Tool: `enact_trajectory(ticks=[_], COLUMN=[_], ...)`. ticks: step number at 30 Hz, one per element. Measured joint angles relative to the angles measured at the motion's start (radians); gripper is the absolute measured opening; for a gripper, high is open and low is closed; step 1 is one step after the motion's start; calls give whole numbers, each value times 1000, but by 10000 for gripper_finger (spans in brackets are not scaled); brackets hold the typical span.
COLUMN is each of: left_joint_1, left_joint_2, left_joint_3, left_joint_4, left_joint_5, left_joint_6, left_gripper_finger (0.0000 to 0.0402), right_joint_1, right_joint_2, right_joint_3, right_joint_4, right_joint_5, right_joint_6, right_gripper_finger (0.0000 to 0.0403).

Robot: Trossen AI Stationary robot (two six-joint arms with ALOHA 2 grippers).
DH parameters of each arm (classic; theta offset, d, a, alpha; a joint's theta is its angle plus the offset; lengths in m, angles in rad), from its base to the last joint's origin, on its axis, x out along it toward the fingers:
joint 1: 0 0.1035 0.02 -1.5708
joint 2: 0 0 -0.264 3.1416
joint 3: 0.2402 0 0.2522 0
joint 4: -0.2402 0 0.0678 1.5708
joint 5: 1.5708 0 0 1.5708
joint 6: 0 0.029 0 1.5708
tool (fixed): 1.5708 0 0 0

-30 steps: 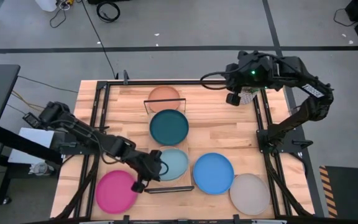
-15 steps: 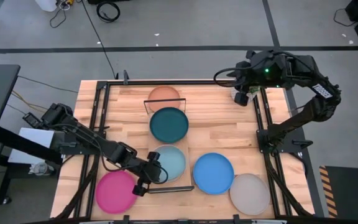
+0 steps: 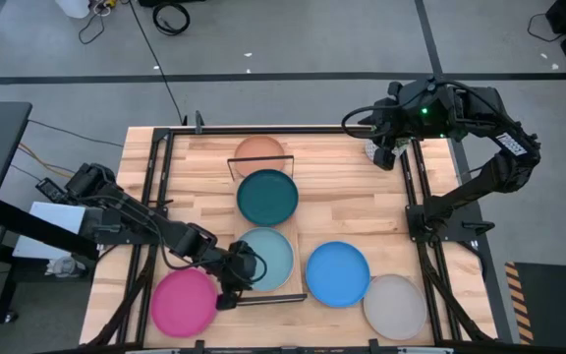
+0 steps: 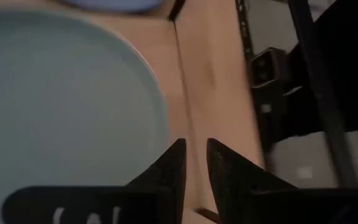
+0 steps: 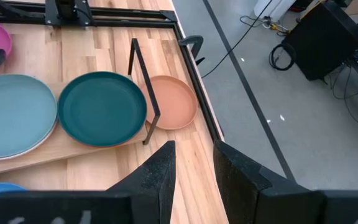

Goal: Place and stack plates onto a shelf
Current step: Stack the pink plate on top of the dark green plate on the shelf

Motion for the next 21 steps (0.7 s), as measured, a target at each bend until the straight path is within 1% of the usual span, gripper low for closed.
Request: enact_trajectory(ticks=[4,6,8,11,16,19,21], left_joint_1=[-7,-19,-34,-55,-87,-107,-129], left_joint_2=[0,-1,-1,-4,-46,-73,-95], left_joint_3=[0,0,0,0,-1,-1,-7], left_joint_4=[-8,-20,-38,-80,-158,-228,-272], left_joint_5=[114,136,134,83,-76,-171,-217], left_joint_6=[-240,-351,-436,-565,-682,-749,-787], left_gripper_finger=[60,54,48,37,10,6,8], right_joint_1=[0,0,0,0,0,0,0], right_joint_2=[0,0,0,0,0,0,0], right_joint_3=[0,0,0,0,0,0,0], right_joint_4=[0,0,0,0,0,0,0], right_joint_5=[-19,-30,-35,-39,-44,-45,-45], right_joint_6=[-8,-11,-15,-16,-15,-12,-6], right_gripper_finger=[114,114,114,114,114,114,114])
